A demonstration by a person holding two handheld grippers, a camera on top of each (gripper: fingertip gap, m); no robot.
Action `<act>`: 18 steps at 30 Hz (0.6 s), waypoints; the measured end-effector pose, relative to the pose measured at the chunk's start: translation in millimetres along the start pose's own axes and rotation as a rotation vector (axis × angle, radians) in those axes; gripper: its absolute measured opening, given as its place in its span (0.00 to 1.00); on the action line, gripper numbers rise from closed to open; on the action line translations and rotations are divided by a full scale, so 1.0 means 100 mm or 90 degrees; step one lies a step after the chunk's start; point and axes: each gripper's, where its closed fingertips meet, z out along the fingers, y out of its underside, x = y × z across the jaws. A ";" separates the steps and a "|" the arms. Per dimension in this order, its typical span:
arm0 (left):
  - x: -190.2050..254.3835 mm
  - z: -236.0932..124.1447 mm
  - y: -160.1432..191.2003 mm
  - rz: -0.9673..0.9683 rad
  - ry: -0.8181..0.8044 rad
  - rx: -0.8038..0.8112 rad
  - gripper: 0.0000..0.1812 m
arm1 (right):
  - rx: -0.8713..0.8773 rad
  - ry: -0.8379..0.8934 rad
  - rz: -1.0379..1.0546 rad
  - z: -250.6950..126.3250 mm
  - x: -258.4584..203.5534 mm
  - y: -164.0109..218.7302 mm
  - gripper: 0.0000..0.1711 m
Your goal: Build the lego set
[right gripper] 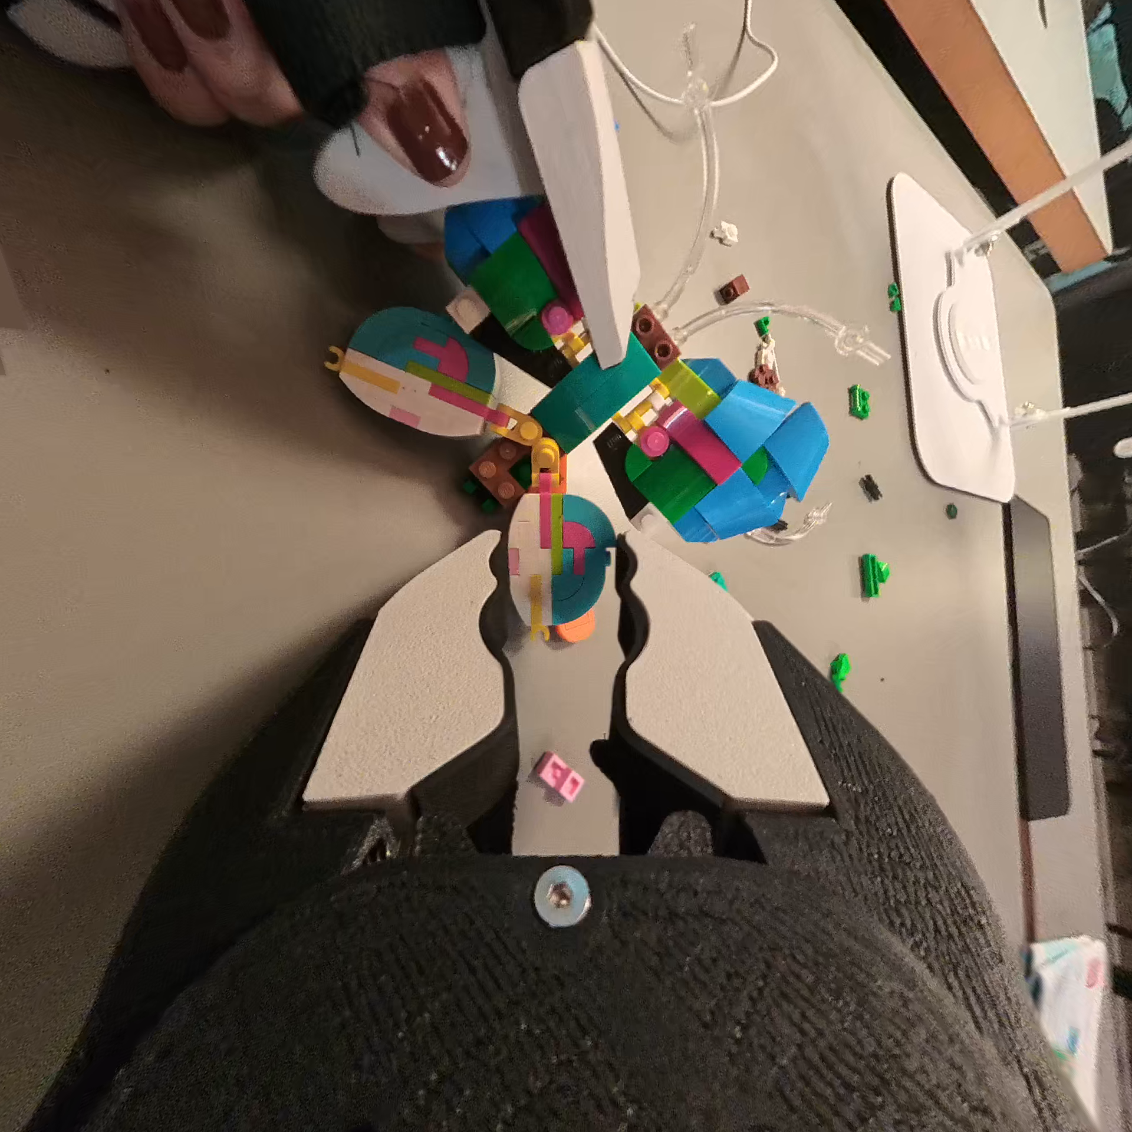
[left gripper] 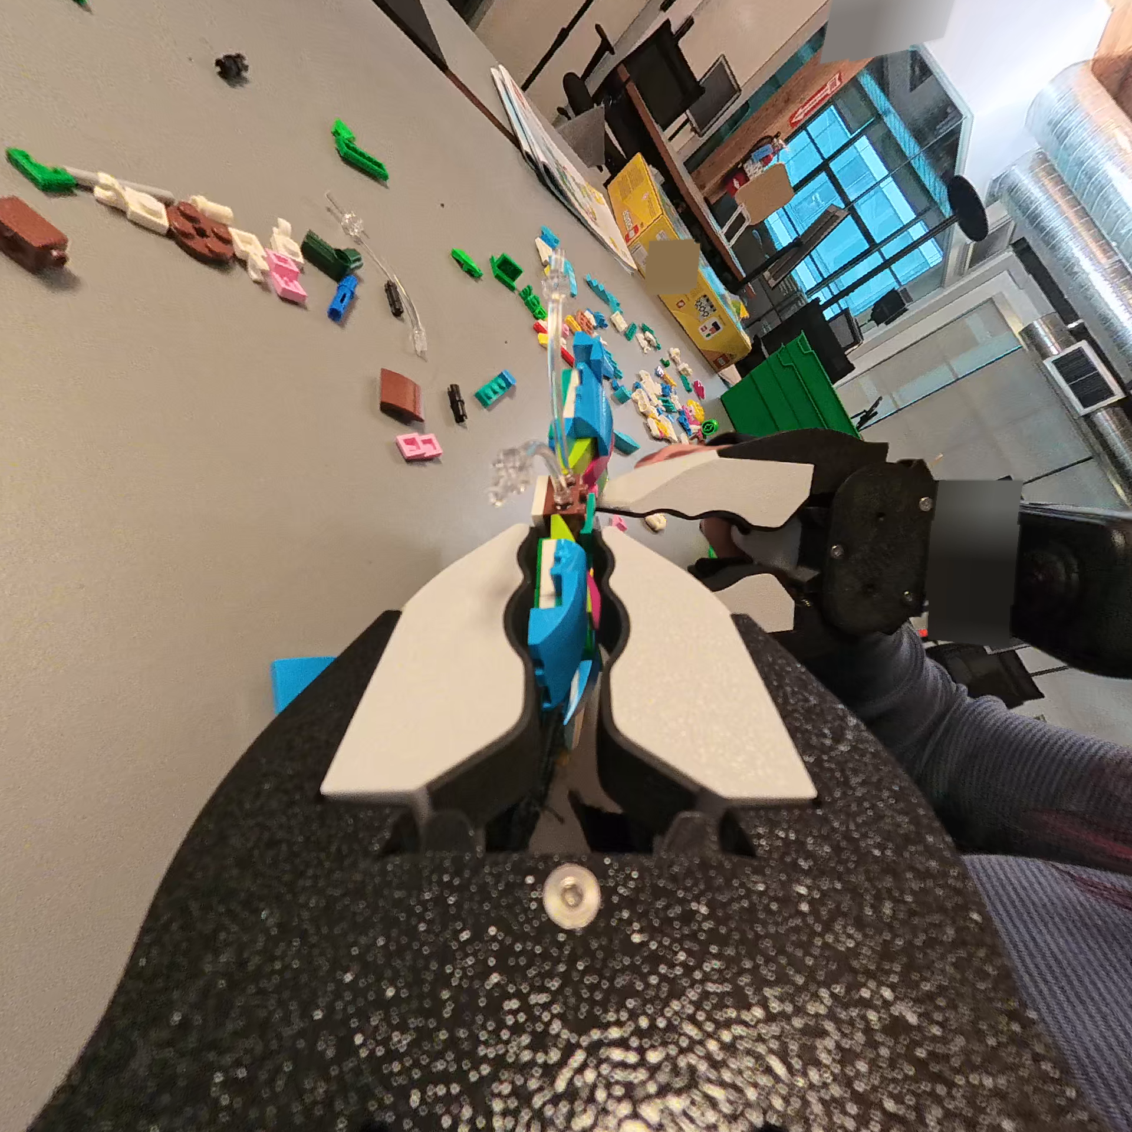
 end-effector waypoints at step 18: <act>-0.02 -0.01 -0.01 0.014 -0.019 0.011 0.09 | -0.032 0.019 0.088 0.03 0.03 0.04 0.18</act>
